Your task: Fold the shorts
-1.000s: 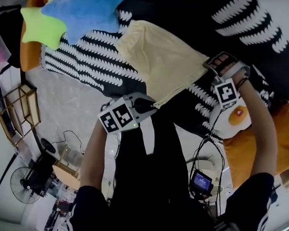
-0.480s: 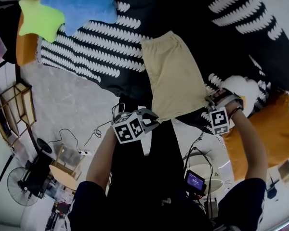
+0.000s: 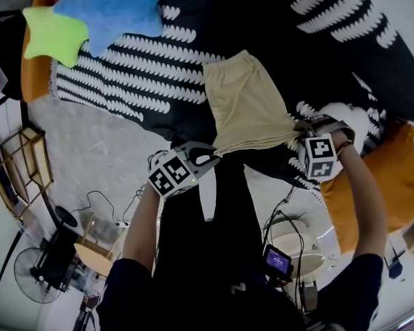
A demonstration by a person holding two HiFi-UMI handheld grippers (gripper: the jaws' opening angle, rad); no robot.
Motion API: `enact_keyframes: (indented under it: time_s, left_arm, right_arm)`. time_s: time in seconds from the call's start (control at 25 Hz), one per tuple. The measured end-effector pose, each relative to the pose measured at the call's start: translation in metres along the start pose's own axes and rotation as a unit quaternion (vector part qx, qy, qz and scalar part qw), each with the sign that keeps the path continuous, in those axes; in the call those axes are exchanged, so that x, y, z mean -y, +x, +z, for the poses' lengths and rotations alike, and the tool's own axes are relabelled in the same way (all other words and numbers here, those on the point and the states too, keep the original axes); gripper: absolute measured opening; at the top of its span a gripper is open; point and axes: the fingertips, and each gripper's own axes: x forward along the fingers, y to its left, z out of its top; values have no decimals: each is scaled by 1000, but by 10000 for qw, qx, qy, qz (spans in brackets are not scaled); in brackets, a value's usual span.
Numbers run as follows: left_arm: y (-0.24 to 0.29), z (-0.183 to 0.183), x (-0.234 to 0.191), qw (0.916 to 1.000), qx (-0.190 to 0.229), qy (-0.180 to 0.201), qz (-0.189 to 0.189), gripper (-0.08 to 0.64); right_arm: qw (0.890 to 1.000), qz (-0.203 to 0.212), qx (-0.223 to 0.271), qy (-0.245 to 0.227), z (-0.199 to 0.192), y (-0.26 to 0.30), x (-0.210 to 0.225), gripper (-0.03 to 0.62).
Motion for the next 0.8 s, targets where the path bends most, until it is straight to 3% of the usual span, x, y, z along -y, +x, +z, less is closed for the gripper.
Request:
enact_keyframes:
  time_s: [0.24, 0.48, 0.68, 0.8]
  left_arm:
    - [-30, 22, -42, 9959, 583, -417, 550, 51]
    - [-71, 39, -101, 9782, 1364, -1082, 1133, 51]
    - [-83, 50, -135, 9751, 1381, -1206, 1245, 51]
    - [-82, 48, -158, 9709, 1416, -1488, 1233, 51]
  right_arm:
    - [9965, 365, 117, 737, 8, -33, 64, 52]
    - [9869, 648, 303, 1447, 29, -50, 141, 52]
    - [9770, 737, 350, 1968, 34, -49, 189, 54]
    - [9762, 778, 144, 2018, 33, -35, 208, 55]
